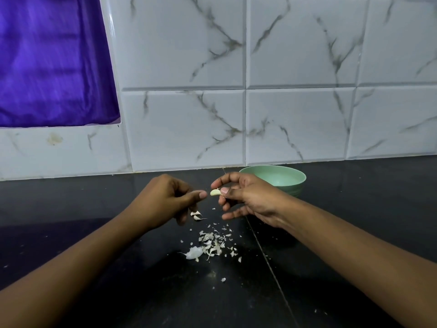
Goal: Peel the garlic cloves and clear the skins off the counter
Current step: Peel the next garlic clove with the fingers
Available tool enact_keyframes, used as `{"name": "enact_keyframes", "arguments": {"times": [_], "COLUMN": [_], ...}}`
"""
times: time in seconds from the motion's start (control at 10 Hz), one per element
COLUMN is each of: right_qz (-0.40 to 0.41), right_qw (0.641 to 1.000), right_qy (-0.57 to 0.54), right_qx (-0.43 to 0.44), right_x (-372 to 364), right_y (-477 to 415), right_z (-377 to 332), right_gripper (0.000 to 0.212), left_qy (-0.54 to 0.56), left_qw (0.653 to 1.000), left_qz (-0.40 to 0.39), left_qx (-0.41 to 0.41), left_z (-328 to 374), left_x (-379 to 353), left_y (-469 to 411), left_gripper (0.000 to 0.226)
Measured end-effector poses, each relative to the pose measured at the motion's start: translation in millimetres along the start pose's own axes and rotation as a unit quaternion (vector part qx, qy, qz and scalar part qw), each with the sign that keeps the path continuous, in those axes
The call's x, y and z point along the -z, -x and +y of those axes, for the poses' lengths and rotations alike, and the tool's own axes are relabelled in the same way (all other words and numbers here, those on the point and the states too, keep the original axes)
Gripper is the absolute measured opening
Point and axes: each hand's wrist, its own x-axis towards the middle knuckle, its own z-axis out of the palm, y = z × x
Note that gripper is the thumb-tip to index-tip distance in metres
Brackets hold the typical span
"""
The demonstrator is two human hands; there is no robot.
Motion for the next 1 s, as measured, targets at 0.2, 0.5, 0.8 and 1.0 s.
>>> {"name": "enact_keyframes", "arguments": {"times": [0.2,0.5,0.8,1.0], "right_qz": [-0.002,0.003,0.002,-0.004], "right_qw": [1.000,1.000,1.000,1.000], "right_qy": [-0.004,-0.014,-0.011,-0.013], "right_qx": [0.005,0.007,0.008,0.011], "right_x": [-0.8,-1.4,-0.3,-1.1], "right_y": [0.1,0.0,-0.4,0.8], "right_z": [-0.6,-1.1,-0.4,-1.0], "right_gripper": [0.013,0.011,0.010,0.010], "left_qy": [-0.046,0.023,0.045,0.057], "left_qw": [0.998,0.999,0.998,0.998], "left_qz": [-0.032,-0.017,0.037,0.009], "left_qx": [-0.027,-0.029,0.007,0.026], "left_z": [0.1,-0.2,3.5,4.3], "left_x": [-3.4,-1.8,1.6,-1.1], "left_y": [1.7,0.6,4.1,2.2], "left_gripper": [0.018,0.011,0.035,0.036]}}
